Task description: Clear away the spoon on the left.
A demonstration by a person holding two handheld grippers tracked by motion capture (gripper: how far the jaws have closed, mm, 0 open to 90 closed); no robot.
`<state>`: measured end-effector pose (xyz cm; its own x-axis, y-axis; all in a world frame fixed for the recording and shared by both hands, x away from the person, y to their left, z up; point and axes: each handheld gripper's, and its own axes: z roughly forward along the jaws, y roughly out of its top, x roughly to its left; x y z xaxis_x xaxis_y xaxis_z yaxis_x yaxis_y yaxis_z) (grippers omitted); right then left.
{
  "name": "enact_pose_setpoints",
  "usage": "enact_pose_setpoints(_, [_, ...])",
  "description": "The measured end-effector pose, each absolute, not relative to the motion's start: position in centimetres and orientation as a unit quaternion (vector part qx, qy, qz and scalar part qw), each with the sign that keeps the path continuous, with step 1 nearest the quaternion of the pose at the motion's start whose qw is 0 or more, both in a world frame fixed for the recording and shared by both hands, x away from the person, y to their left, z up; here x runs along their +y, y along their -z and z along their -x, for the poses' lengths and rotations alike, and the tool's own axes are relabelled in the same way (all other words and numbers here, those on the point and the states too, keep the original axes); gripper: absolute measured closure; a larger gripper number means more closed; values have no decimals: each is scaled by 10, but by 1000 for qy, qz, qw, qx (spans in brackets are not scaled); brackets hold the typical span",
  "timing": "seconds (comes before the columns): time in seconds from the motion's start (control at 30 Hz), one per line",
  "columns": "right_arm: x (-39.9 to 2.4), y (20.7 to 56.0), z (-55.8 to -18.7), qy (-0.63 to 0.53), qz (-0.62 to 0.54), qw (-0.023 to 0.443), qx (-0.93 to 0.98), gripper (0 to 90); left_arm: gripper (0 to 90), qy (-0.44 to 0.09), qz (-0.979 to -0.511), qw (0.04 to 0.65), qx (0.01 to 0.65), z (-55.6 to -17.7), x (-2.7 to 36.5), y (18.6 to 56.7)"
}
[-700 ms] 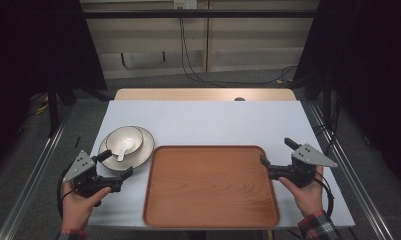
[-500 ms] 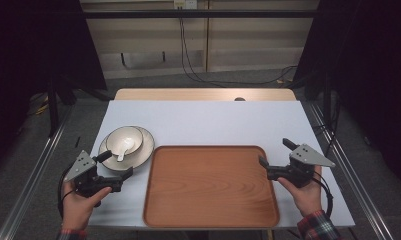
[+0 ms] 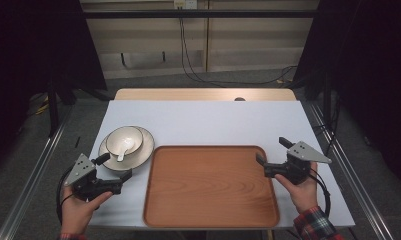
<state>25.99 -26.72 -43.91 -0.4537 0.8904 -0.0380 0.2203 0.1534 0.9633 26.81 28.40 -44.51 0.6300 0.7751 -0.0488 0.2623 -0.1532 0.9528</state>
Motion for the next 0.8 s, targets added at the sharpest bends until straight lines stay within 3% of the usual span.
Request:
enact_pose_setpoints(0.3, [-267, 439, -259, -511, -403, 327, 685, 26, 199, -242, -731, 519, 373, -270, 281, 452])
enact_pose_setpoints(0.57, [-264, 439, -258, -511, -394, 324, 692, 31, 409, -264, -717, 508, 398, -273, 291, 453])
enact_pose_setpoints(0.8, [-264, 439, -257, -511, -393, 325, 692, 31, 475, -254, -714, 513, 403, -276, 289, 456])
